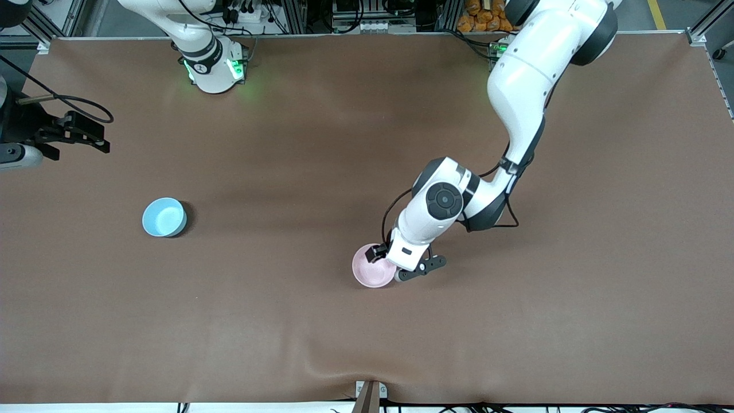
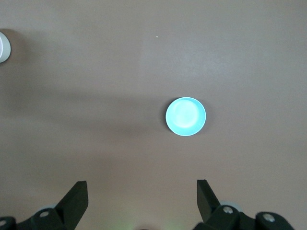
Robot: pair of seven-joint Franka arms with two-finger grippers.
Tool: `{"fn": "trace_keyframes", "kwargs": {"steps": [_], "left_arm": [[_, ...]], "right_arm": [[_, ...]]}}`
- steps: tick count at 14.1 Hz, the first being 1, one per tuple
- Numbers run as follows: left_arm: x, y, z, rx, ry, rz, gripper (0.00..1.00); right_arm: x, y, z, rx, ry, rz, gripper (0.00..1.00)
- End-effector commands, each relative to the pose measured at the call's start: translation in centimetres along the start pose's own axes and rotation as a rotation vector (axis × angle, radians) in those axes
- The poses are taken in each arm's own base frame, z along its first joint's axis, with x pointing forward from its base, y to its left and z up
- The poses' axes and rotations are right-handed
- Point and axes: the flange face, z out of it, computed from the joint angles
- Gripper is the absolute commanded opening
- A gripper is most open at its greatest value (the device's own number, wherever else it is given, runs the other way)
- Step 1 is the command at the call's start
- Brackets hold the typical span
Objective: Stack pink and blue bowls on white bowl
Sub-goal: 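Raise the left gripper away while the right gripper reaches the blue bowl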
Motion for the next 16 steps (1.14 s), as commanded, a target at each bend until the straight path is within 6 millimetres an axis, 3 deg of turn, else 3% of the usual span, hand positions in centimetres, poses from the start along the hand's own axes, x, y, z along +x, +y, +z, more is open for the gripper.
{"fn": "trace_keyframes", "kwargs": {"steps": [1,3,5,8,10,13,16], "left_arm": [[-0.5,0.5,-5.6,0.037,-0.015,-0.031,1.00],[1.1,-0.6,-10.9,0.073,0.007,-0.036,1.00],[3.9,-2.9,-16.3,0.099,0.035,-0.071,1.00],[6.2,-7.7,-26.6,0.154,0.039,-0.056,1.00],[6.7,-11.4,-32.0,0.198,0.022,0.032,1.00],[7.1,-17.6,-37.9,0.224,0.040,0.103,1.00],[6.6,-22.3,-40.7,0.243,0.053,0.119,1.00]], "right_arm": [[0.4,1.7,1.0,0.016,-0.021,0.019,1.00],[1.9,2.2,3.4,0.011,-0.066,0.023,1.00],[3.4,3.3,6.3,-0.027,-0.119,0.027,1.00],[4.6,4.7,9.1,-0.069,-0.165,0.035,1.00],[5.5,7.5,12.7,-0.042,-0.208,0.078,1.00],[4.9,8.9,18.1,-0.019,-0.217,0.099,1.00],[3.8,11.4,23.4,0.004,-0.196,0.143,1.00]]}}
